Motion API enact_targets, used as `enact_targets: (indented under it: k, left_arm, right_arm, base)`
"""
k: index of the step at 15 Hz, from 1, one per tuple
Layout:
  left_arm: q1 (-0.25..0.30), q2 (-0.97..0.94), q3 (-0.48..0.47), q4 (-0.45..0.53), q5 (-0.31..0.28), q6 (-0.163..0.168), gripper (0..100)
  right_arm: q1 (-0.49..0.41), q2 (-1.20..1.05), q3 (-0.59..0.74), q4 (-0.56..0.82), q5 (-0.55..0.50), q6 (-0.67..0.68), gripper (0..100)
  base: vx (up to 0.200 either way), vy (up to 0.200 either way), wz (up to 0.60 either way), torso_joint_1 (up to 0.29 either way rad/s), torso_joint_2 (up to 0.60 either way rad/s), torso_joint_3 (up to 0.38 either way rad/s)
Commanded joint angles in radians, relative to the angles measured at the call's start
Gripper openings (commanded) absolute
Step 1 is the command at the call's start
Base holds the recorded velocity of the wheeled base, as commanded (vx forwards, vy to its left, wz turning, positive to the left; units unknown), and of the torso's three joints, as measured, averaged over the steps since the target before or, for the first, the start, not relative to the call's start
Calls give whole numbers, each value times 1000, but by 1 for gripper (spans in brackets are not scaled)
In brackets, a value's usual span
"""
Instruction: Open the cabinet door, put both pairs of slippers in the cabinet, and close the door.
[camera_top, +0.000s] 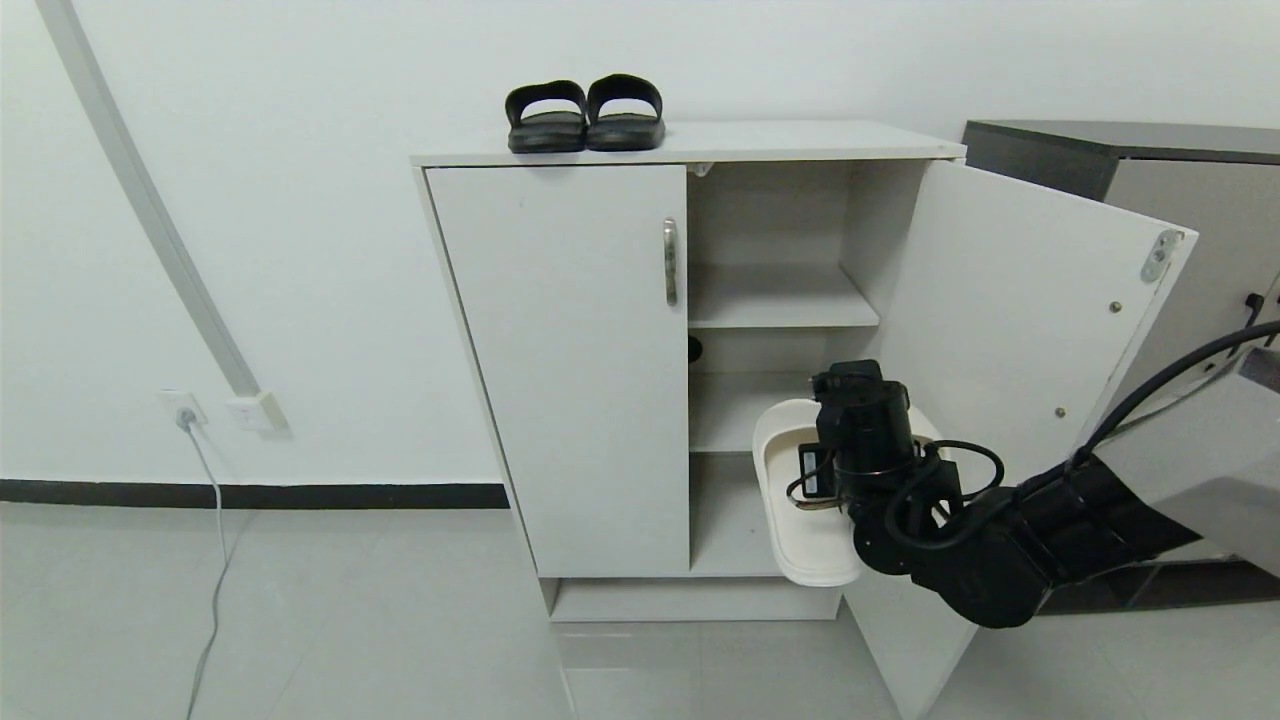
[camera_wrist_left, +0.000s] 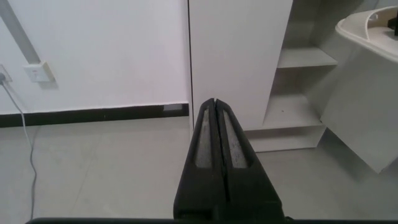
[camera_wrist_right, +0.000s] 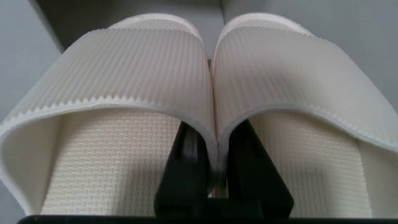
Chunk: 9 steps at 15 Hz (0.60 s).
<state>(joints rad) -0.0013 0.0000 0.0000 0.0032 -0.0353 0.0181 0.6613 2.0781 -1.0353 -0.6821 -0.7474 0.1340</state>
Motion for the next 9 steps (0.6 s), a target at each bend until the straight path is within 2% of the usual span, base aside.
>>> enact_targets:
  k: [1, 3, 6, 9]
  left_arm:
    - [0, 2, 0, 0, 0, 0, 0]
    - [1, 2, 0, 0, 0, 0, 0]
    - [1, 2, 0, 0, 0, 0, 0]
    - [0, 2, 0, 0, 0, 2, 0]
  right_arm:
    - [34, -4, 17, -20, 72, 10, 0]
    - [64, 25, 46, -103, 149, 24, 0]
    - [61, 85, 32, -169, 146, 25, 0]
    - [63, 80, 29, -169, 143, 27, 0]
  base:
    - [0, 0, 0, 0, 0, 0]
    - [0, 0, 0, 0, 0, 0]
    - [0, 0, 0, 0, 0, 0]
    - [0, -200, 0, -2, 2, 1]
